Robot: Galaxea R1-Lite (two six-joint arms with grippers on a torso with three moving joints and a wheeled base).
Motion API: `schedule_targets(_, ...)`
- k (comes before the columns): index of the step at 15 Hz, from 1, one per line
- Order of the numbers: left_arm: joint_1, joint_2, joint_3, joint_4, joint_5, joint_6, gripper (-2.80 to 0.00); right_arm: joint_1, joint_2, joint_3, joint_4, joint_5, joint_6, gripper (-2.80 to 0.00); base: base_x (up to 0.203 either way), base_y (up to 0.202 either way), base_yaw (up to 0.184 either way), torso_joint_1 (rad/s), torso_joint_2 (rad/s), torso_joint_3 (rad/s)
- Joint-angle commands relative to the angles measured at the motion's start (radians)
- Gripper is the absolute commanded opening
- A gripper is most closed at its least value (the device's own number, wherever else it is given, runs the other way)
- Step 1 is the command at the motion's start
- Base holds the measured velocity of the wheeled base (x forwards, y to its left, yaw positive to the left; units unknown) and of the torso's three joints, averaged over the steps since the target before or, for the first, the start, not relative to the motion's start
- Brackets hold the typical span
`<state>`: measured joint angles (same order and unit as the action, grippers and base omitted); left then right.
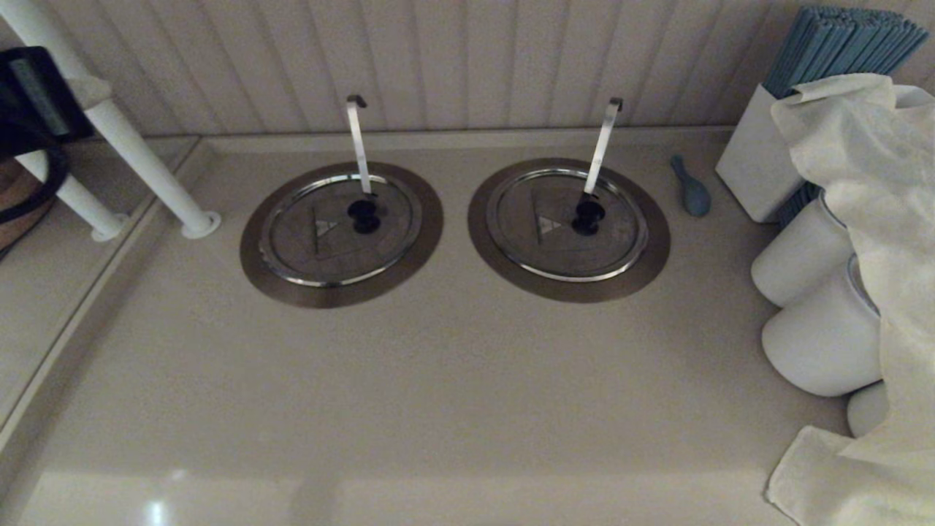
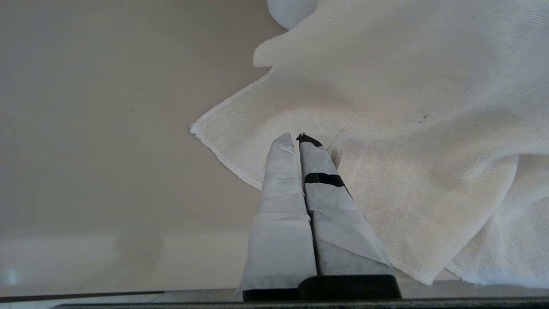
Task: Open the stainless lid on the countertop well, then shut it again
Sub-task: Open the lid
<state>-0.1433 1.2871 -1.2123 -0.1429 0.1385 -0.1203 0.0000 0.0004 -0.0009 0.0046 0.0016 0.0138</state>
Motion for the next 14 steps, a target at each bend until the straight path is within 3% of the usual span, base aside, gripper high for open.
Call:
schedule_targets(1, -0.051, 0.226, -0.041, -0.107, 0.032, -0.006, -2.8, 0.0, 0.001, -0.001, 0.0, 0.0, 0.0, -2.8, 0.0, 0.0, 0.0, 0.0, 0.0, 0.0)
schedule_targets(4, -0.075, 0.383, -0.016, -0.348, 0.044, -0.008, -2.8, 0.0, 0.001, 0.001, 0.0, 0.0, 0.0, -2.8, 0.0, 0.0, 0.0, 0.0, 0.0, 0.0)
schedule_targets(6, -0.078, 0.439, 0.05, -0.407, 0.026, -0.005, -2.8, 0.0, 0.001, -0.001, 0.0, 0.0, 0.0, -2.8, 0.0, 0.0, 0.0, 0.0, 0.0, 0.0)
schedule_targets(7, -0.079, 0.445, 0.077, -0.415, -0.021, -0.008, -2.8, 0.0, 0.001, 0.001, 0.0, 0.0, 0.0, -2.8, 0.0, 0.0, 0.0, 0.0, 0.0, 0.0)
schedule_targets(9, -0.082, 0.455, 0.104, -0.427, -0.054, -0.012, -2.8, 0.0, 0.001, 0.001, 0.0, 0.0, 0.0, -2.8, 0.0, 0.0, 0.0, 0.0, 0.0, 0.0)
schedule_targets(11, -0.092, 0.498, 0.115, -0.49, -0.053, -0.016, -2.8, 0.0, 0.001, 0.001, 0.0, 0.0, 0.0, -2.8, 0.0, 0.0, 0.0, 0.0, 0.0, 0.0)
schedule_targets(14, -0.111, 0.607, 0.144, -0.687, -0.026, -0.018, -2.8, 0.0, 0.001, 0.001, 0.0, 0.0, 0.0, -2.8, 0.0, 0.0, 0.0, 0.0, 0.0, 0.0)
